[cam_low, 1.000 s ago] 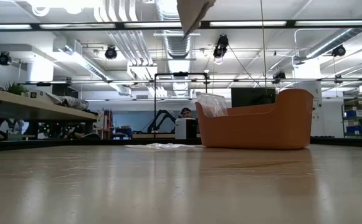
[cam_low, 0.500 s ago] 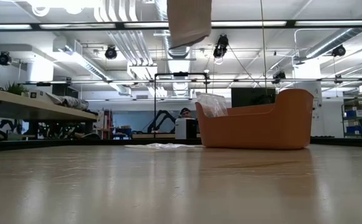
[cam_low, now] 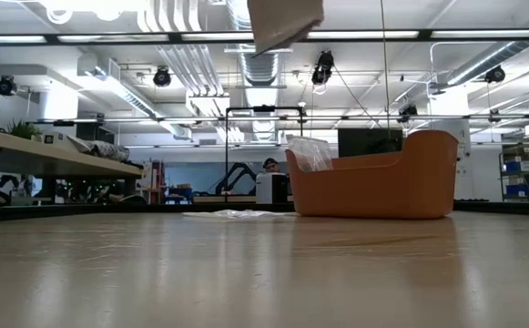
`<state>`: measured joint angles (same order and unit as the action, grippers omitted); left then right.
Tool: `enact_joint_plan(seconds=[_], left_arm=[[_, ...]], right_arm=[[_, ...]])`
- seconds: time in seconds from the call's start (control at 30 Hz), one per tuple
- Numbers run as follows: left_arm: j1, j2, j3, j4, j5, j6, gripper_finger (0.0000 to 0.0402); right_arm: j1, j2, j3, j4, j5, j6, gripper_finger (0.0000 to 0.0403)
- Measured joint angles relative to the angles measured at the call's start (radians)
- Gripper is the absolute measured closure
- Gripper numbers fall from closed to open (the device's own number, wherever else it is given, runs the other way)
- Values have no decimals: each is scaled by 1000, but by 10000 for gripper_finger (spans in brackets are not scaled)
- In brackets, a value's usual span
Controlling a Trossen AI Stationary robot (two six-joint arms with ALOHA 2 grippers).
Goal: Roll bandage
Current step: Roll the brown bandage
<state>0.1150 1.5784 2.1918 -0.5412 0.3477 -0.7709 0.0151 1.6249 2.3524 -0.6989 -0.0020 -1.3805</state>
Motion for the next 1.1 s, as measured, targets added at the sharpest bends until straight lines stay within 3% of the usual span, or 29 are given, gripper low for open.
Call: enact_joint_plan(seconds=[0.17,0.73,1.1], left_arm=[[0,0,0,-5,22,-78,134],[14,5,0,-6,9,-125,99],[14,5,-1,-6,2,-201,138]], right_arm=[[0,0,0,-1,-8,-63,312],[0,0,-1,-8,-32,-127,312],[0,0,-1,-8,-32,-132,311]])
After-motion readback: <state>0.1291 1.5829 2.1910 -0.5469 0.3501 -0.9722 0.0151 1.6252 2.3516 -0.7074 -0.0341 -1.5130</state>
